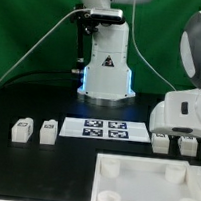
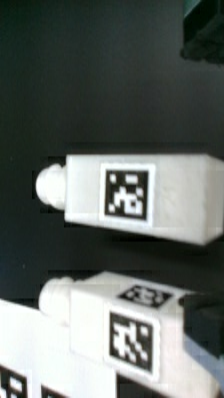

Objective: Assemble one leg

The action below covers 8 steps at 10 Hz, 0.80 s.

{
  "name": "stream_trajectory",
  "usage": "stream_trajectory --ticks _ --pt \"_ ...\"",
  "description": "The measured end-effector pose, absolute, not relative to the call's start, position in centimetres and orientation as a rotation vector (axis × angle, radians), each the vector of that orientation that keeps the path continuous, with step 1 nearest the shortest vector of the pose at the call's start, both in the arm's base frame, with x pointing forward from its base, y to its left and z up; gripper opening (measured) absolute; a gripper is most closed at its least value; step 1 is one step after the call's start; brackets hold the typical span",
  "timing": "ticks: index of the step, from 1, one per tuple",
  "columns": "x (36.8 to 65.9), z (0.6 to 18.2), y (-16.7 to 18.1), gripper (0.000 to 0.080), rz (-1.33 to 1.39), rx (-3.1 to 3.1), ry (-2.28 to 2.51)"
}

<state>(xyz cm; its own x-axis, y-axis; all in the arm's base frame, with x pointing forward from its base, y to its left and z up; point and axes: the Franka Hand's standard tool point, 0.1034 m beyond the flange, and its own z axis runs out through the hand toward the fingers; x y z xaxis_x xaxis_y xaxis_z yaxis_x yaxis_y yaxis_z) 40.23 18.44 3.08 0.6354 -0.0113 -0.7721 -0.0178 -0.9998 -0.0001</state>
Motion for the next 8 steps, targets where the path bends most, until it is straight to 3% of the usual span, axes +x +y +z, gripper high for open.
stream_trajectory --ticks 6,7,8 --pt "38.3 1.1 18.5 0.0649 1.324 -2.848 0.021" --pt "38.3 1.1 18.5 0.0554 1.324 -2.848 0.021" --pt "38.3 1.1 18.5 0.0554 1.324 -2.848 0.022"
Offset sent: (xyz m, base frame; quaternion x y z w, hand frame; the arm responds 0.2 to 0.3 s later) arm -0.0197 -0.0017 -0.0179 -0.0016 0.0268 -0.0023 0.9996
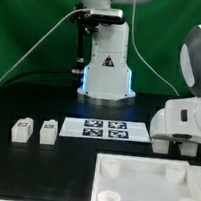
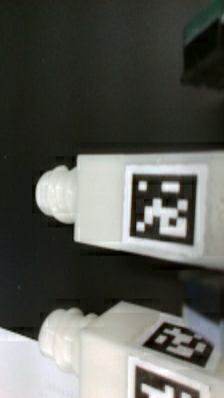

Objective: Assemble one leg

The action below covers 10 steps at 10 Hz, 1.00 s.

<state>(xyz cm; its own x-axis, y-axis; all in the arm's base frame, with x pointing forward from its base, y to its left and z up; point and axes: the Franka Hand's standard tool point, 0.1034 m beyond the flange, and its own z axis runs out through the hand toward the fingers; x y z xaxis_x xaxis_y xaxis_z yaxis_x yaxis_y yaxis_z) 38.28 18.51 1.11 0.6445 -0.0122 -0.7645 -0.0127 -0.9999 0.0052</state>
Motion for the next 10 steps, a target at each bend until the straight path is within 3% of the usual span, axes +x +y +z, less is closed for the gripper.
stream_trajectory --ticks 1,2,10 --pt "38.28 1.1 18.5 0.037 1.324 -2.848 0.022" --pt "38.29 1.11 18.5 0.029 1.324 -2.848 0.022" --pt "38.55 1.28 18.4 0.0291 1.318 -2.85 0.016"
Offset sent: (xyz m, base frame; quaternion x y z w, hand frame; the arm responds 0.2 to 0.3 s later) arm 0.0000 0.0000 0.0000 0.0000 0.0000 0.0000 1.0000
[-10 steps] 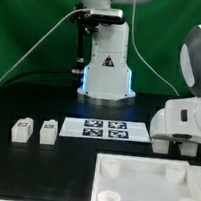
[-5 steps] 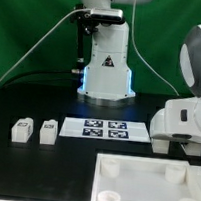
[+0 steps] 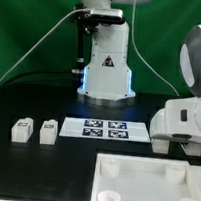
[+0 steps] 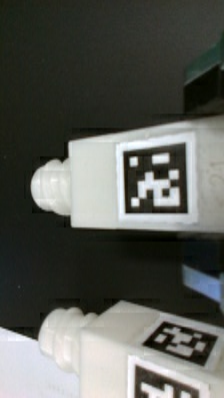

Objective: Assemble one leg

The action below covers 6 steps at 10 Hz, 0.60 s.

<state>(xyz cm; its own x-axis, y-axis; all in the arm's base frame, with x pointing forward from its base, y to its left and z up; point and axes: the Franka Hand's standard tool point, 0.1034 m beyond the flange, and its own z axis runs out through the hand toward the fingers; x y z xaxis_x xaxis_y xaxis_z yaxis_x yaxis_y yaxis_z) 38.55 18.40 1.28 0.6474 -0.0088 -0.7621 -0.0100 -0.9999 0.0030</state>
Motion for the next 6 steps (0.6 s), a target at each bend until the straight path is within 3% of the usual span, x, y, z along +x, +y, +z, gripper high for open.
stream_trajectory --ticks 3,4,5,6 --pt "41.9 5.4 17.5 0.0291 1.187 -2.882 -0.017" --pt "44.3 7.6 17.1 0.0291 1.066 -2.924 -0.033" --pt "46.4 11.0 16.6 0.0291 0.832 -2.997 -0.054" --pt "47.3 13.0 16.2 0.0291 0.719 -3.021 -0.057"
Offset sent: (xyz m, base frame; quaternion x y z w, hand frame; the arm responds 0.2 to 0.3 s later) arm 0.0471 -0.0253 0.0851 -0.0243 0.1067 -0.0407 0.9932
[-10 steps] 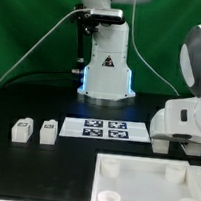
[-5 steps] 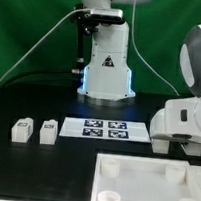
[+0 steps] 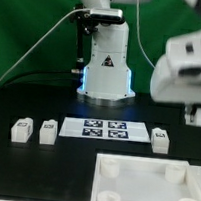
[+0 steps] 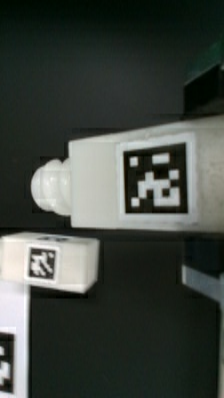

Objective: Assemble one leg

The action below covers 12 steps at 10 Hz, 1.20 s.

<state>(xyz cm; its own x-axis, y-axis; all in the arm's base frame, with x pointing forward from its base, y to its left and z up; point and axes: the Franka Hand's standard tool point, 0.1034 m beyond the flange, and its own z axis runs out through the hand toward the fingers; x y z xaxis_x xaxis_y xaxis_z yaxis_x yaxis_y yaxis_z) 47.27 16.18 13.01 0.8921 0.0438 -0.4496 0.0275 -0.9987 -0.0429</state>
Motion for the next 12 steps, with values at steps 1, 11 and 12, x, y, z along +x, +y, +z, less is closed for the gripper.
stream_trajectory --ticks 1,11,12 --pt "49.2 14.8 16.2 0.0291 0.531 -3.051 -0.054" --pt "58.6 18.6 11.4 0.0292 -0.85 -2.9 -0.078" --pt "58.5 18.4 11.4 0.0292 -0.822 -2.909 -0.079"
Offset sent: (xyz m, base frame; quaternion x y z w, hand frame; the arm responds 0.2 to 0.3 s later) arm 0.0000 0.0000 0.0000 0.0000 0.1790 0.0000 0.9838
